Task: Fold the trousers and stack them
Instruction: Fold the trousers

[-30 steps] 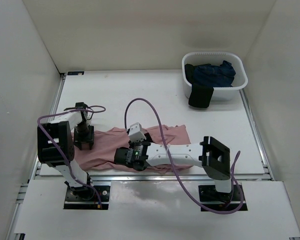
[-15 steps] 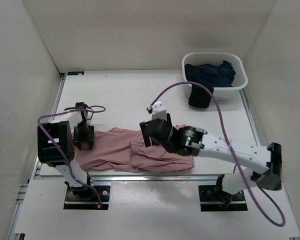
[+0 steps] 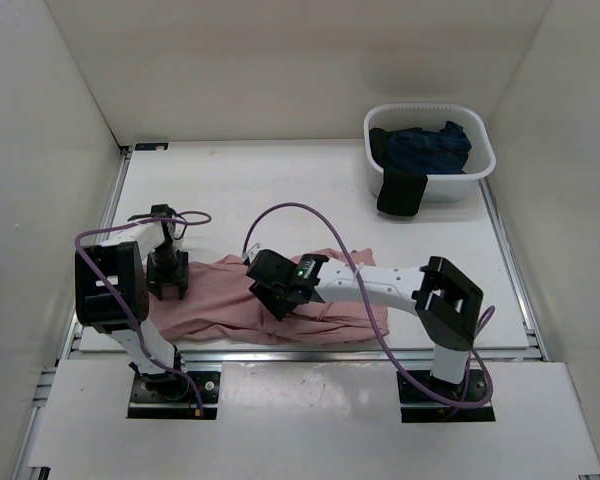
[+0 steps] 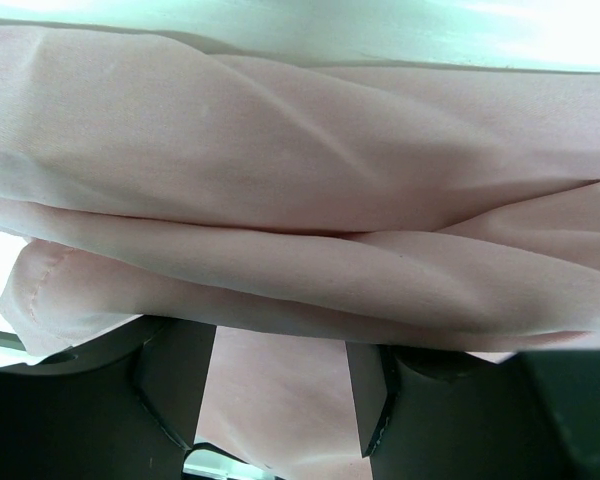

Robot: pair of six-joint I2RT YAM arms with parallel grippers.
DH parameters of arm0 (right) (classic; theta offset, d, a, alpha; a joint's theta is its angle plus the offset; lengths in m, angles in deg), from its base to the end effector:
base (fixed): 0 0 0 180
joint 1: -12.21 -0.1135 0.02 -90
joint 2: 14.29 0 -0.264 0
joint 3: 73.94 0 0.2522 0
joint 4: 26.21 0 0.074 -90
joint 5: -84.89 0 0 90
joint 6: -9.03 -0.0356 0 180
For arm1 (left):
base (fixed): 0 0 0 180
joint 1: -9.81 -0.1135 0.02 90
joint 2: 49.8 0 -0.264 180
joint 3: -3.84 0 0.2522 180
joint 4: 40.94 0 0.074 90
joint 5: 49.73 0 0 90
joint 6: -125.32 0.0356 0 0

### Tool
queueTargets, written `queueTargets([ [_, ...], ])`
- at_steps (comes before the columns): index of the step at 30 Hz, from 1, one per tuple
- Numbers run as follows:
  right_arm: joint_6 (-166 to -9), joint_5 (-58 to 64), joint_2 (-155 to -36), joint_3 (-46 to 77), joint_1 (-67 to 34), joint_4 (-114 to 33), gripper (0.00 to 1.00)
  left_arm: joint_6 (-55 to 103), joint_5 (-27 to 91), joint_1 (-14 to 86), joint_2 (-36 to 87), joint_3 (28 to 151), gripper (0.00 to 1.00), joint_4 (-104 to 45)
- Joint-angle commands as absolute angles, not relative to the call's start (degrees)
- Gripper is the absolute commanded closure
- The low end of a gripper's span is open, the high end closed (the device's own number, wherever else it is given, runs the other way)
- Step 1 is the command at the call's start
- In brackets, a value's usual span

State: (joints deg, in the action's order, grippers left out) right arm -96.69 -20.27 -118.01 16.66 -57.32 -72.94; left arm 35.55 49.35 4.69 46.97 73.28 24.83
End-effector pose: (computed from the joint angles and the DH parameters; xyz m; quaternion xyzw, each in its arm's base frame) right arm 0.1425 0.3552 0.2190 -0.4025 0.8691 0.0809 0.2760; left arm 0.2677 0.0296 0.1509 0.0404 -0.9957 -0.0778 0.0306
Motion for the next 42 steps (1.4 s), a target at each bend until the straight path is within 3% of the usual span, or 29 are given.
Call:
queueTargets([
  [1, -94.93, -21.35, -120.11, 20.58, -57.13, -73.45, 0.4, 35.32, 48.44, 5.15, 47.59, 73.76, 0.36, 23.36],
  [4, -97.4, -27.15, -123.53, 23.21, -57.13, -76.34, 0.44, 35.32, 48.44, 5.15, 47.59, 73.76, 0.36, 23.36],
  [7, -100.03, -31.29, -125.74, 24.54, -57.13, -77.76, 0.61, 35.32, 48.44, 5.15, 47.59, 73.76, 0.36, 23.36],
  [8, -100.04, -33.04, -125.74, 24.55, -57.13, -77.76, 0.81, 35.32, 48.44, 5.15, 47.59, 73.76, 0.36, 23.36],
  [10, -102.14, -34.98, -125.74, 24.55, -57.13, -78.29, 1.0, 35.32, 48.44, 5.15, 47.59, 73.76, 0.36, 23.36],
  [19, -100.75, -35.71, -106.33, 20.77, -60.03, -77.76, 1.0, 35.32, 48.44, 5.15, 48.2, 74.29, 0.36, 23.36],
  [27, -97.59, -22.26, -112.1, 18.13, -62.67, -76.97, 1.0, 35.32, 48.44, 5.15, 48.73, 74.91, 0.36, 23.89],
  [30, -94.07, -15.85, -117.71, 19.78, -60.57, -76.0, 0.96, 35.32, 48.97, 5.15, 49.34, 74.91, 0.36, 23.89],
  [31, -93.54, -13.92, -119.13, 20.84, -60.56, -76.0, 0.88, 35.32, 48.97, 5.15, 49.34, 74.91, 0.36, 23.89],
  [33, -92.05, -12.31, -121.77, 24.08, -59.94, -77.75, 0.65, 35.32, 48.97, 5.15, 49.87, 75.43, 0.36, 23.89],
  [34, -92.04, -12.31, -121.78, 24.8, -59.94, -79.15, 0.39, 35.32, 48.97, 5.15, 49.87, 75.43, 0.36, 23.89],
  [35, -92.04, -13.18, -120.91, 24.81, -59.94, -79.69, 0.28, 35.32, 48.97, 5.15, 49.87, 75.43, 0.36, 23.89],
  [38, -94.4, -15.47, -114.79, 23.94, -58.63, -79.17, 0.21, 35.32, 48.97, 5.15, 49.87, 75.43, 0.36, 23.89],
  [40, -96.77, -18.01, -110.82, 20.25, -57.14, -76.54, 0.21, 35.32, 48.97, 5.15, 49.87, 75.43, 0.36, 23.89],
  [42, -100.98, -19.69, -105.63, 16.57, -56.18, -73.91, 0.27, 35.32, 48.45, 5.15, 49.87, 75.43, 0.36, 23.89],
])
